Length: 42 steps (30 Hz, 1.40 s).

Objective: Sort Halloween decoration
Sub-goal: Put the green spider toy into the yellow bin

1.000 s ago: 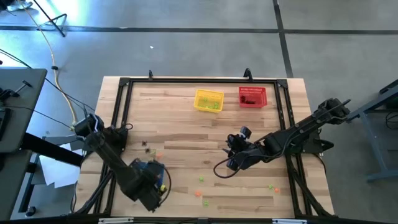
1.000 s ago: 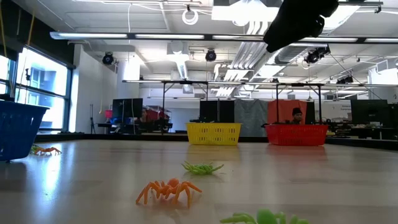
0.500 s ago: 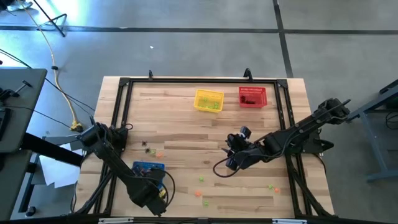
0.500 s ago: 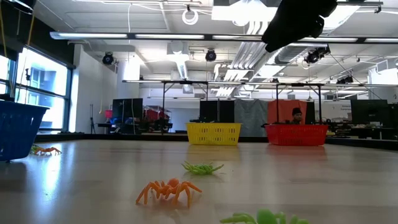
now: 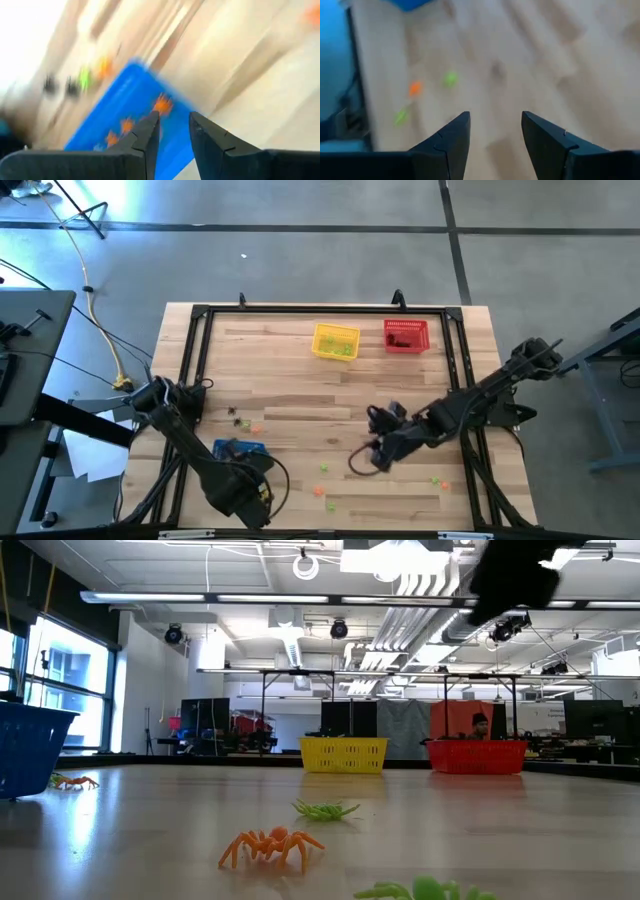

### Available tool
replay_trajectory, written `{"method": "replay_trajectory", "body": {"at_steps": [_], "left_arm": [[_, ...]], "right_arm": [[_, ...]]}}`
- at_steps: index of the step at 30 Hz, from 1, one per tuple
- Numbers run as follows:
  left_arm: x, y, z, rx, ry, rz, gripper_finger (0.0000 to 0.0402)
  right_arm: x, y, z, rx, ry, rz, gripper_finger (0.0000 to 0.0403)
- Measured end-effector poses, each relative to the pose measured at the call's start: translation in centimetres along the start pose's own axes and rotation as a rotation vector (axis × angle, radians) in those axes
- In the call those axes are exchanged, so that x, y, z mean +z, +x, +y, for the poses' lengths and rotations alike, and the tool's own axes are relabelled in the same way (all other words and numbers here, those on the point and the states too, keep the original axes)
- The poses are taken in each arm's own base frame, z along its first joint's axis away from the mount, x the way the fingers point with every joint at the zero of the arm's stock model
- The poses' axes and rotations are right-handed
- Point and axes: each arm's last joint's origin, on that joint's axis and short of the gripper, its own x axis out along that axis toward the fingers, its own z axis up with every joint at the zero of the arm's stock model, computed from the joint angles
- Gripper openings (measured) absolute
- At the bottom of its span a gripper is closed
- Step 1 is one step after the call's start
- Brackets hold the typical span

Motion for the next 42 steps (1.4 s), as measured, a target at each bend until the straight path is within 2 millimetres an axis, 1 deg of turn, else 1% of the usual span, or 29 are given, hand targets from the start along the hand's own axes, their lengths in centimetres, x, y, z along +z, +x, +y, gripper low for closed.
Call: {"method": "replay_trajectory", "body": {"at_steps": [4, 6, 9, 12, 15, 21, 26, 30, 34, 38, 42], "left_arm": [[2.5, -3.1, -0.4, -0.080, 0.049, -0.218, 0.0095], [3.6, -4.3, -0.5, -0.098, 0.083, -0.338, 0.0095], [4.9, -5.6, -0.8, -0.107, 0.133, -0.492, 0.0095], [5.8, -6.0, -1.2, -0.103, 0.182, -0.591, 0.0095], [6.4, -5.9, -1.5, -0.101, 0.226, -0.621, 0.0095], [7.5, -5.7, -1.5, -0.094, 0.241, -0.636, 0.0095], [7.7, -5.6, -1.4, -0.090, 0.236, -0.634, 0.0095], [7.7, -5.6, -1.4, -0.091, 0.235, -0.634, 0.0095], [7.7, -5.6, -1.4, -0.092, 0.231, -0.634, 0.0094], [7.7, -5.6, -1.4, -0.092, 0.231, -0.634, 0.0092], [7.7, -5.6, -1.4, -0.092, 0.231, -0.634, 0.0092]], "right_arm": [[-2.3, -0.9, 1.0, 0.038, 0.118, 0.137, 0.0174], [-3.9, -1.5, 1.4, 0.015, 0.190, 0.200, 0.0174], [-6.4, -2.4, 1.9, -0.056, 0.294, 0.270, 0.0174], [-9.1, -2.7, 2.5, -0.140, 0.378, 0.330, 0.0174], [-11.5, -2.3, 3.2, -0.200, 0.421, 0.388, 0.0174], [-14.7, -0.3, 3.8, -0.327, 0.426, 0.505, 0.0174], [-16.5, 1.5, 3.7, -0.429, 0.400, 0.597, 0.0174], [-17.2, 2.6, 3.5, -0.471, 0.358, 0.616, 0.0174], [-17.4, 2.9, 3.3, -0.516, 0.336, 0.617, 0.0174], [-17.4, 2.7, 2.7, -0.582, 0.315, 0.608, 0.0174], [-17.4, 2.6, 2.4, -0.610, 0.307, 0.606, 0.0157]]}}
